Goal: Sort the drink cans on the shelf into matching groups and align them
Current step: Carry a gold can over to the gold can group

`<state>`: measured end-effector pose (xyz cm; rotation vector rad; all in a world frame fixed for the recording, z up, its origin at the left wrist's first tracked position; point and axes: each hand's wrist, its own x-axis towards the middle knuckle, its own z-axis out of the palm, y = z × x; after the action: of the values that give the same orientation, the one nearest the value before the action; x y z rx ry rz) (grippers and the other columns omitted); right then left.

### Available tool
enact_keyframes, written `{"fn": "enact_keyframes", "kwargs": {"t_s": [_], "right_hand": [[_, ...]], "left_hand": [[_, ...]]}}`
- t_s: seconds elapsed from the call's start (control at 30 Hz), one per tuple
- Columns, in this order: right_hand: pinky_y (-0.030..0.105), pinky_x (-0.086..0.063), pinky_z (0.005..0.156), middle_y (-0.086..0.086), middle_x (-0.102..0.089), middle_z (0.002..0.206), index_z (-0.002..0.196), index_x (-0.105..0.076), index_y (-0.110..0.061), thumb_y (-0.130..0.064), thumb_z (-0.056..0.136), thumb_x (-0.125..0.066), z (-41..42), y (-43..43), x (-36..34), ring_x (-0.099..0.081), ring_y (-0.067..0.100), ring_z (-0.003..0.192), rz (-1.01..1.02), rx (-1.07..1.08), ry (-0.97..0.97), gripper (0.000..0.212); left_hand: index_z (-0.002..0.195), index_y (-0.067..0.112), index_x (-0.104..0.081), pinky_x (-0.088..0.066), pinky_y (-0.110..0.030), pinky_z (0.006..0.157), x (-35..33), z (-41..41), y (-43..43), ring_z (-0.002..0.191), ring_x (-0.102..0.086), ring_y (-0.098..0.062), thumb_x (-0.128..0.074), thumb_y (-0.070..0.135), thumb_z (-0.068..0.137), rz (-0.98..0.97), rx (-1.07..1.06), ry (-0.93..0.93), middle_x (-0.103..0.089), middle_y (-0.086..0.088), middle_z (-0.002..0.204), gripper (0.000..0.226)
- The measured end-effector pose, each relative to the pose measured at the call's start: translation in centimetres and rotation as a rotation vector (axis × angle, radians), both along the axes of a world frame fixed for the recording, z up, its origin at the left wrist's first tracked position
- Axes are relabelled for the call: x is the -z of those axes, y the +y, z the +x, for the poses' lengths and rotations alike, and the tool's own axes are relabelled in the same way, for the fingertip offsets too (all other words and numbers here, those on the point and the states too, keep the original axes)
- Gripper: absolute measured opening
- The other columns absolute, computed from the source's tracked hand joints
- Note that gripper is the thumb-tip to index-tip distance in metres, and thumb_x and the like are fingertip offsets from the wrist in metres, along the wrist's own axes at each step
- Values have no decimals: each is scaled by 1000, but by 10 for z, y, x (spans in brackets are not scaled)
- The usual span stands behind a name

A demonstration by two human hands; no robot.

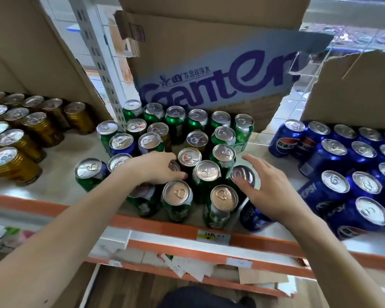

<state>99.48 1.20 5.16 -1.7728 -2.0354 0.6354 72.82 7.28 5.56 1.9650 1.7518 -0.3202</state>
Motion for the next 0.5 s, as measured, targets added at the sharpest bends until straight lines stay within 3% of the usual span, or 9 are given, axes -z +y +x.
{"fn": "enact_keyframes", "kwargs": {"t_s": [0.17,0.27,0.33,0.43,0.5], "right_hand": [[30,-37,104,4,-57,140,140,-52,-18,-36,99,-52,9,-12,2,-51,19,128,96,122,123,44],[38,-44,102,4,-58,137,140,-52,-19,-38,99,-49,13,-16,3,-58,19,118,73,149,165,45],[40,-45,102,0,-54,142,143,-47,-22,-46,96,-50,16,-19,2,-54,16,122,4,130,143,53],[33,-42,101,-9,-50,143,147,-39,-29,-59,85,-58,24,-25,0,-51,11,124,-97,97,133,72],[29,-40,102,-11,-50,140,148,-37,-32,-66,72,-64,31,-32,2,-49,9,124,-179,79,159,87]], "left_hand": [[98,15,-59,-42,-32,72,-4,3,6,91,-55,-22,-67,60,82,2,-23,-29,-60,1,97,48],[90,11,-66,-47,-28,64,-6,5,7,82,-60,-20,-73,48,78,38,-73,-68,-67,-4,93,39],[87,12,-69,-50,-28,65,-11,5,7,77,-61,-19,-75,45,76,51,-103,-98,-69,-5,90,36],[90,20,-73,-55,-31,70,-34,2,5,80,-62,-13,-77,46,71,105,-142,-183,-69,1,91,32],[88,23,-72,-56,-28,58,-58,-1,-2,81,-61,-13,-77,44,73,135,-191,-294,-66,2,91,26]]}}
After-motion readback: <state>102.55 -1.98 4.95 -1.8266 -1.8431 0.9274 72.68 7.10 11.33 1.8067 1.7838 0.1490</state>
